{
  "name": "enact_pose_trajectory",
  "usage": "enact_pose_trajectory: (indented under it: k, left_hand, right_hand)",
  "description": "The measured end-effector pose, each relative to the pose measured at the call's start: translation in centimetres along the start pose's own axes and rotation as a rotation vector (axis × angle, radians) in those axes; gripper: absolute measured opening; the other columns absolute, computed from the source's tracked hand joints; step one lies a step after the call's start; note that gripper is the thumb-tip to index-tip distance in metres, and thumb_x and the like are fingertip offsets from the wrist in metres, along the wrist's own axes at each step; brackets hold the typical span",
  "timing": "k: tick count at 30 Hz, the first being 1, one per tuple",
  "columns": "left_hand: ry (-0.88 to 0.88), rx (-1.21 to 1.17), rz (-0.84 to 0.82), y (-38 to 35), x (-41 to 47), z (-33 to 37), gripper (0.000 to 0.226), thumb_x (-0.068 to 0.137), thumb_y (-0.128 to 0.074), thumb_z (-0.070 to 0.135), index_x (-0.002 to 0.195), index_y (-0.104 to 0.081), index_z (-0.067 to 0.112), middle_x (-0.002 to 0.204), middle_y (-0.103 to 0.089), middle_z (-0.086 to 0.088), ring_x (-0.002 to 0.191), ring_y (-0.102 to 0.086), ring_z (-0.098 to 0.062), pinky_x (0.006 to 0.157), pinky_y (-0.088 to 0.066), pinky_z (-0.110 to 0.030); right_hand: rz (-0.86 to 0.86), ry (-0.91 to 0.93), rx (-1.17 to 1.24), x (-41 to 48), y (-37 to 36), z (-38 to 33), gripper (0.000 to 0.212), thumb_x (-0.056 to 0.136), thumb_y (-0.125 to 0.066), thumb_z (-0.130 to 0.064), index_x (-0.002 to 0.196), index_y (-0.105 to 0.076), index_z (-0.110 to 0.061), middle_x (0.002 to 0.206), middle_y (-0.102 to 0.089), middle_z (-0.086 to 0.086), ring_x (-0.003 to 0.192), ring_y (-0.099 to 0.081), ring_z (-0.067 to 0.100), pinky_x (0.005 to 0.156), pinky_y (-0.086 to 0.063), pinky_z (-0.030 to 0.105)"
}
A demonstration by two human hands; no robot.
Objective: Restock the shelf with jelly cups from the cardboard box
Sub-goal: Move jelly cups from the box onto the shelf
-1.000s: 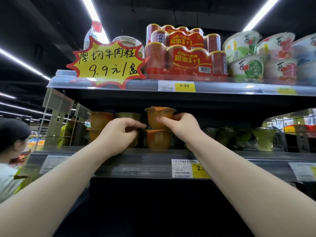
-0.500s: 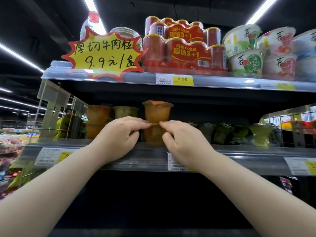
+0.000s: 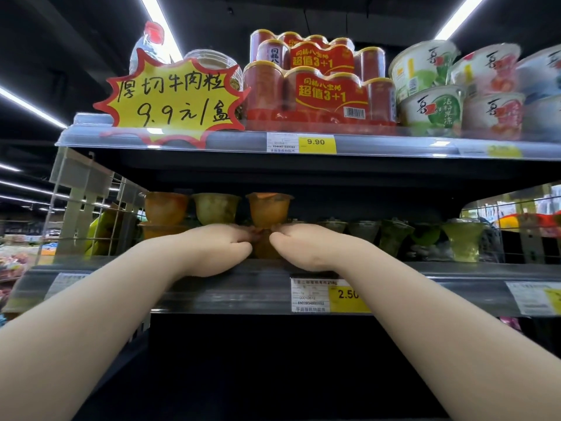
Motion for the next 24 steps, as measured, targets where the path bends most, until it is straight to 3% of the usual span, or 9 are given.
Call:
enact_pose_trajectory:
  k: [4,8,12,14,16,18,21,24]
  left_hand:
    - [0.052,-0.067,-0.047,-0.7,0.3,-1.2,0.051,0.089,-0.033,0.040,0.134,-0.053,0.027,0.142,-0.049,0.004,0.126,-0.045,-0.015,0.110,-0.034,-0.035]
    - [0.052,-0.070,-0.006,-0.6,0.5,-1.2,0.041,0.099,-0.033,0.030,0.134,-0.053,0.024,0.141,-0.049,0.003,0.125,-0.046,-0.016,0.108,-0.036,-0.033]
    - [0.092,-0.063,0.001,-0.5,0.3,-1.4,0.042,0.099,-0.032,0.034,0.134,-0.053,0.024,0.141,-0.049,0.003,0.124,-0.047,-0.017,0.106,-0.037,-0.034]
    - [0.092,-0.007,0.144,0.5,-0.4,-1.3,0.037,0.096,-0.035,0.037,0.122,-0.061,0.028,0.130,-0.059,0.003,0.112,-0.054,-0.018,0.096,-0.045,-0.035]
    - [0.023,0.095,0.525,3.1,-2.9,-0.2,0.034,0.093,-0.042,0.033,0.115,-0.067,0.025,0.123,-0.063,0.003,0.109,-0.058,-0.022,0.091,-0.048,-0.034]
    - [-0.112,0.085,0.785,4.0,-6.1,1.4,0.039,0.087,-0.042,0.029,0.109,-0.071,0.017,0.123,-0.065,-0.004,0.112,-0.061,-0.025,0.094,-0.045,-0.036]
    - [-0.159,0.030,0.811,2.4,-9.2,1.8,0.045,0.083,-0.043,0.030,0.115,-0.069,0.013,0.132,-0.059,-0.010,0.124,-0.054,-0.027,0.108,-0.032,-0.046]
    - [-0.106,0.073,0.715,-0.5,-11.8,1.7,0.049,0.083,-0.048,0.031,0.128,-0.060,0.015,0.143,-0.049,-0.009,0.136,-0.041,-0.029,0.113,-0.023,-0.052]
  right_hand:
    - [-0.057,0.011,0.054,0.6,-0.7,-0.1,0.036,0.102,-0.024,-0.030,0.112,-0.055,-0.013,0.119,-0.056,0.009,0.107,-0.051,0.025,0.091,-0.040,0.034]
    - [-0.029,0.003,0.077,0.7,-0.6,0.1,0.036,0.102,-0.025,-0.029,0.117,-0.054,-0.015,0.127,-0.053,0.010,0.111,-0.049,0.023,0.093,-0.038,0.032]
    - [0.207,0.023,0.027,-0.2,1.1,0.1,0.034,0.098,-0.031,-0.032,0.106,-0.059,-0.016,0.114,-0.060,0.007,0.107,-0.053,0.027,0.093,-0.044,0.038]
    - [0.389,0.078,-0.154,-1.8,2.0,-0.6,0.042,0.097,-0.029,-0.038,0.117,-0.062,-0.020,0.123,-0.060,0.003,0.120,-0.049,0.025,0.101,-0.037,0.037]
    - [0.479,0.149,-0.297,-4.0,1.6,-1.8,0.061,0.093,-0.016,-0.047,0.137,-0.052,-0.022,0.143,-0.049,-0.001,0.138,-0.034,0.020,0.114,-0.018,0.035]
    - [0.494,0.127,-0.237,-6.4,0.6,-1.4,0.059,0.097,-0.016,-0.047,0.145,-0.040,-0.022,0.153,-0.036,-0.002,0.145,-0.020,0.015,0.117,-0.007,0.032]
    - [0.507,0.078,-0.132,-10.4,-1.0,-0.2,0.051,0.101,-0.035,-0.039,0.149,-0.032,-0.022,0.156,-0.028,-0.001,0.146,-0.016,0.015,0.117,-0.006,0.032]
    - [0.521,0.033,-0.064,-13.9,-1.8,0.0,0.062,0.095,-0.050,-0.042,0.150,-0.028,-0.024,0.157,-0.025,0.000,0.146,-0.016,0.017,0.117,-0.012,0.031]
Point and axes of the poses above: each hand's wrist, its own x-axis towards the middle knuckle, its own y-axis out of the back of the hand, z = x × y, the point moved 10 cm from there along x, towards the middle knuckle
